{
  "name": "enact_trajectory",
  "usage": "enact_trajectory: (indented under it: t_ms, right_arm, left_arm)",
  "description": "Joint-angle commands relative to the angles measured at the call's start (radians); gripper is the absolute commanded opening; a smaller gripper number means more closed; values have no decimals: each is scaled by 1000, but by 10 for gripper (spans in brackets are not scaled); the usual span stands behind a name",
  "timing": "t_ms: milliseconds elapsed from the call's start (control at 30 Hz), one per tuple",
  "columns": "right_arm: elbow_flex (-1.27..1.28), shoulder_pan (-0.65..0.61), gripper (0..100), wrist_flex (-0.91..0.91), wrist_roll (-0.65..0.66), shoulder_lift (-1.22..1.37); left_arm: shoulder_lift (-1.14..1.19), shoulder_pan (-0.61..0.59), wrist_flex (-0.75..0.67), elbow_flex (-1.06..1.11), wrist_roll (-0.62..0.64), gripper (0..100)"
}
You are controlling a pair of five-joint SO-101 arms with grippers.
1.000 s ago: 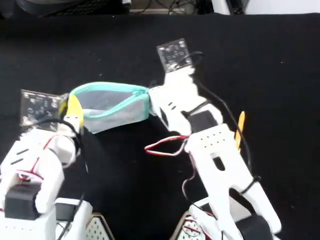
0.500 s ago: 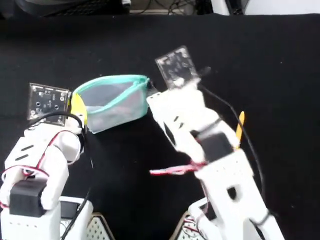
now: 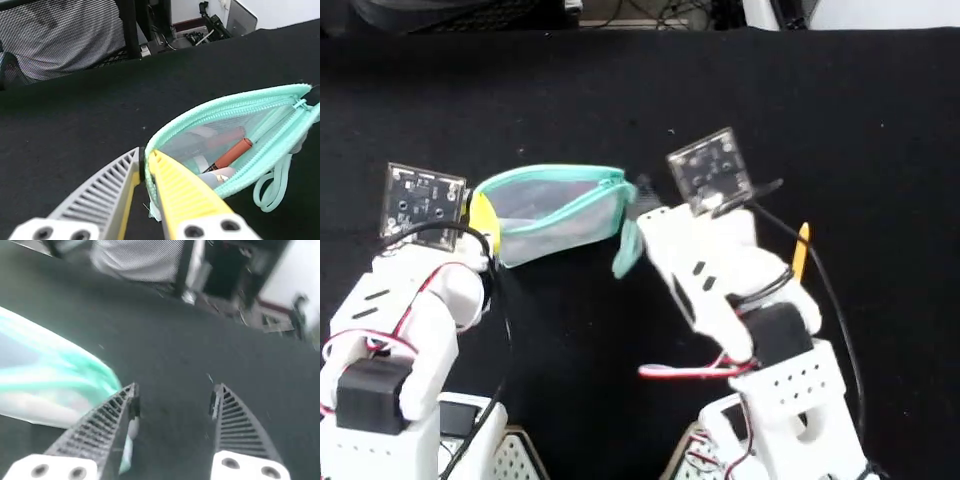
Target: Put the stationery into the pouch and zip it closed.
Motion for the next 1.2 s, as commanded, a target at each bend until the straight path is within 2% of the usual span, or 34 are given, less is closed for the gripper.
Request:
enact_trajectory:
  t_ms: [0, 200, 367, 533, 833, 1000, 1167]
  right_arm:
    - [62, 83, 243, -21, 6, -16]
    - [275, 184, 243, -54, 6, -16]
    - [486, 183, 243, -298, 5, -16]
    - [625, 187, 243, -473, 5, -16]
    - [638, 187, 243, -480, 9, -16]
    - [641, 187, 243, -479, 11, -16]
    - [641, 187, 243, -480, 11, -16]
  left_arm:
    - [20, -19, -12, -1, 6, 30]
    - [29, -67, -20, -50, 8, 30]
    - [153, -65, 11, -134, 34, 30]
    - [364, -59, 114, -415, 57, 30]
    - [738, -59, 440, -1033, 57, 30]
    - [853, -59, 519, -1178, 58, 30]
    - [859, -58, 523, -1231, 95, 31]
